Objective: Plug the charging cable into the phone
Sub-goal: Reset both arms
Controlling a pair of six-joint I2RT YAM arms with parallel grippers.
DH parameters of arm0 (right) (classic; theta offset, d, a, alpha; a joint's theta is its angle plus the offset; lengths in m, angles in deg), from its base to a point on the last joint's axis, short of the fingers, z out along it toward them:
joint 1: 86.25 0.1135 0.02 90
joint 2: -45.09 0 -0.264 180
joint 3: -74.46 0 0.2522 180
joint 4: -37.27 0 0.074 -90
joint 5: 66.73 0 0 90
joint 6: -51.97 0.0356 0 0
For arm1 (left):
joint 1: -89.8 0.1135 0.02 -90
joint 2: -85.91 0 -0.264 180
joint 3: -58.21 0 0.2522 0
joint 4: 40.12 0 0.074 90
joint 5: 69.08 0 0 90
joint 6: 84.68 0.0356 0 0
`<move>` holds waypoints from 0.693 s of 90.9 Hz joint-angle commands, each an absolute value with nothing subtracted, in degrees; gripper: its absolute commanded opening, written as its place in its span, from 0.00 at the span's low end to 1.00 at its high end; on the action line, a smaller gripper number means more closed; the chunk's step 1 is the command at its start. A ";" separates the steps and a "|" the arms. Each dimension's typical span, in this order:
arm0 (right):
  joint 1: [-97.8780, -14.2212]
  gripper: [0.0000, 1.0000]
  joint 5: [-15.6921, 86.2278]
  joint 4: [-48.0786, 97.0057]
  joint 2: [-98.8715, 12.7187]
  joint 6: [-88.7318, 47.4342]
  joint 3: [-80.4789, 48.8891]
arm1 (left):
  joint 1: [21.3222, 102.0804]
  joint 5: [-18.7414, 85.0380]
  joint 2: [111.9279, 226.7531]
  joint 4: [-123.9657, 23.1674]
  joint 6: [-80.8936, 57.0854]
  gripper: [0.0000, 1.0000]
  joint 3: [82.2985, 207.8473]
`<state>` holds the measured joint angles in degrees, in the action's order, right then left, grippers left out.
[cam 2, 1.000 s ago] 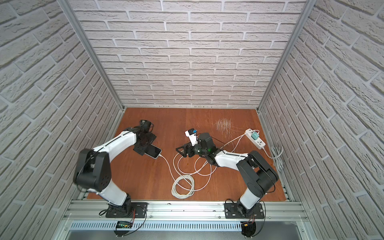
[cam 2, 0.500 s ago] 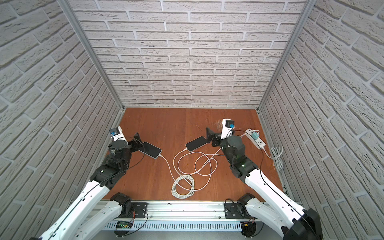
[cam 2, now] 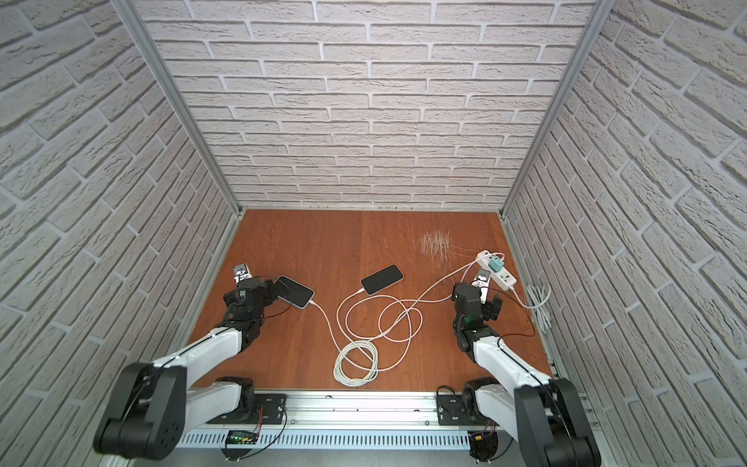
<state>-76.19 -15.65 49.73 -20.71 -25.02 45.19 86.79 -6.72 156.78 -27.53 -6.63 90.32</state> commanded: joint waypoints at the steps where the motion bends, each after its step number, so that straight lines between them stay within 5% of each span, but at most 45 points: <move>1: -78.49 0.95 -11.64 75.74 -27.81 -27.40 49.07 | 87.25 0.80 161.36 -6.17 2.42 0.92 88.65; 9: -80.39 0.96 -9.76 89.74 -39.25 -29.41 48.35 | 89.69 3.16 163.65 -2.52 2.07 0.92 87.83; 16: -80.44 0.91 -2.87 74.23 -35.72 -30.30 42.95 | 92.30 6.72 168.77 3.19 0.96 0.93 88.53; 30: -80.43 0.81 7.90 76.52 -43.16 -35.05 39.36 | 93.92 13.38 174.44 -3.50 1.33 0.98 93.87; 45: -82.10 0.84 8.48 73.00 -43.25 -33.42 37.92 | 93.46 13.36 174.76 -2.62 1.80 0.98 93.86; 51: -82.14 1.00 8.52 72.56 -42.81 -33.31 37.86 | 94.32 14.81 174.73 -3.48 1.30 0.98 94.21; 63: -82.12 0.99 8.59 73.42 -42.82 -33.33 38.27 | 94.47 15.21 174.68 -3.58 1.11 0.98 94.20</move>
